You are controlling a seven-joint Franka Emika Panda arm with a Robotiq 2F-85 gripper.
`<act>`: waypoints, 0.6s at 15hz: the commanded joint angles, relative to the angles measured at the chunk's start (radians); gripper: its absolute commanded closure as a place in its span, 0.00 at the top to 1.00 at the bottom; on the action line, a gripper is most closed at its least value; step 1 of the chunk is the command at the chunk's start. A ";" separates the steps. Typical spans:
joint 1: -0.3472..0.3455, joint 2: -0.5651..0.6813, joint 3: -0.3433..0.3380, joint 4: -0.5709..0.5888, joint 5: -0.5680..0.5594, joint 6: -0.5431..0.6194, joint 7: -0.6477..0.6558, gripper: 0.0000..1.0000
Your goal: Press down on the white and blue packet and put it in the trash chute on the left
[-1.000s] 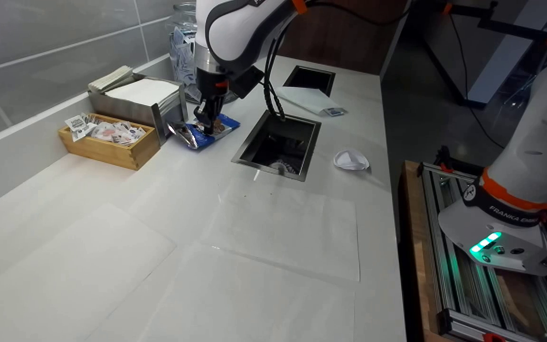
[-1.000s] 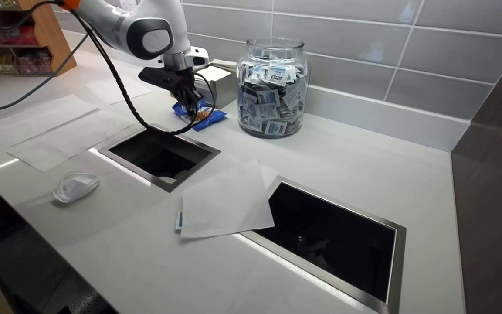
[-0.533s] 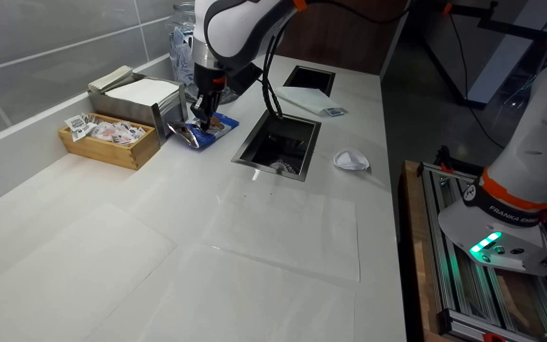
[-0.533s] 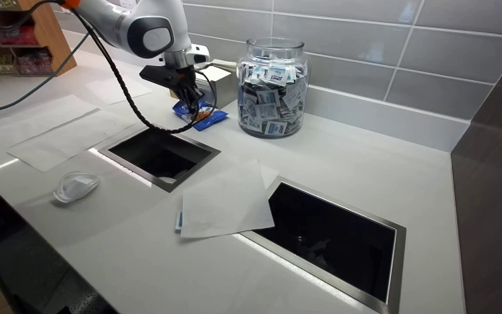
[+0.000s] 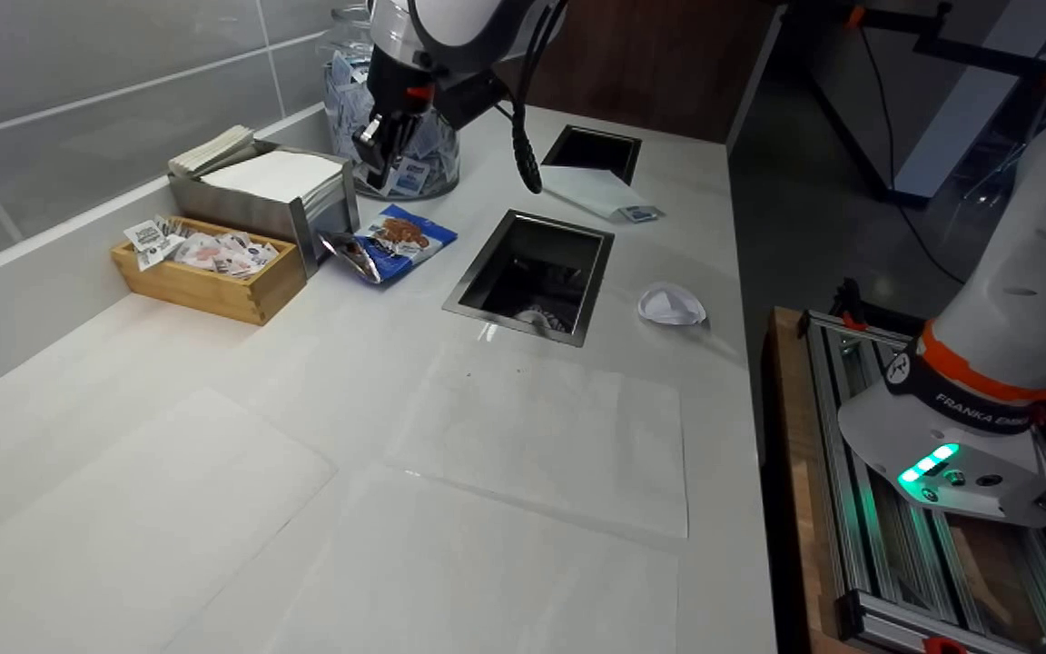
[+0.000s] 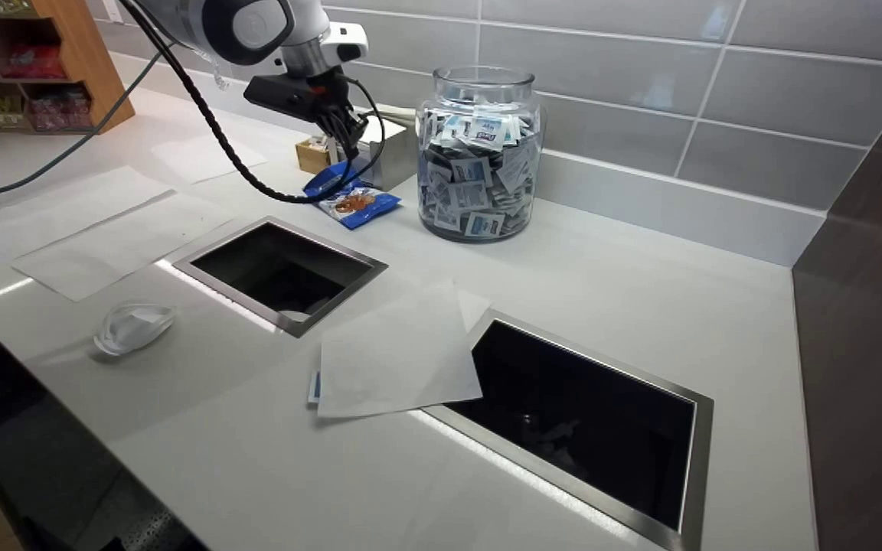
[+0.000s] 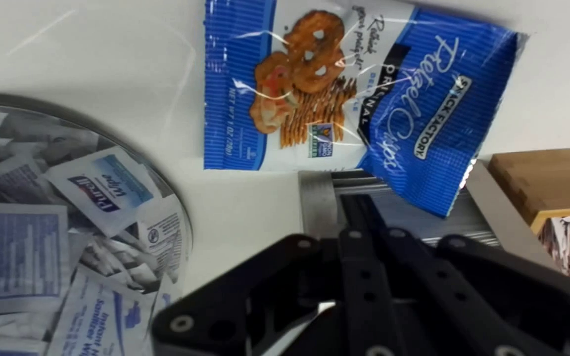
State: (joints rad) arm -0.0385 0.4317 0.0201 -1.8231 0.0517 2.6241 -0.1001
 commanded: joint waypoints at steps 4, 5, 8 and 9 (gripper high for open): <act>-0.025 0.007 -0.025 -0.057 0.010 0.066 0.038 0.00; -0.032 0.016 -0.022 -0.054 0.015 0.072 0.031 0.00; -0.059 0.055 0.006 -0.035 0.047 0.098 -0.006 0.00; -0.067 0.067 0.018 -0.029 0.058 0.101 -0.018 0.00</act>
State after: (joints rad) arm -0.0771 0.4630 0.0033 -1.8609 0.0715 2.6920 -0.0814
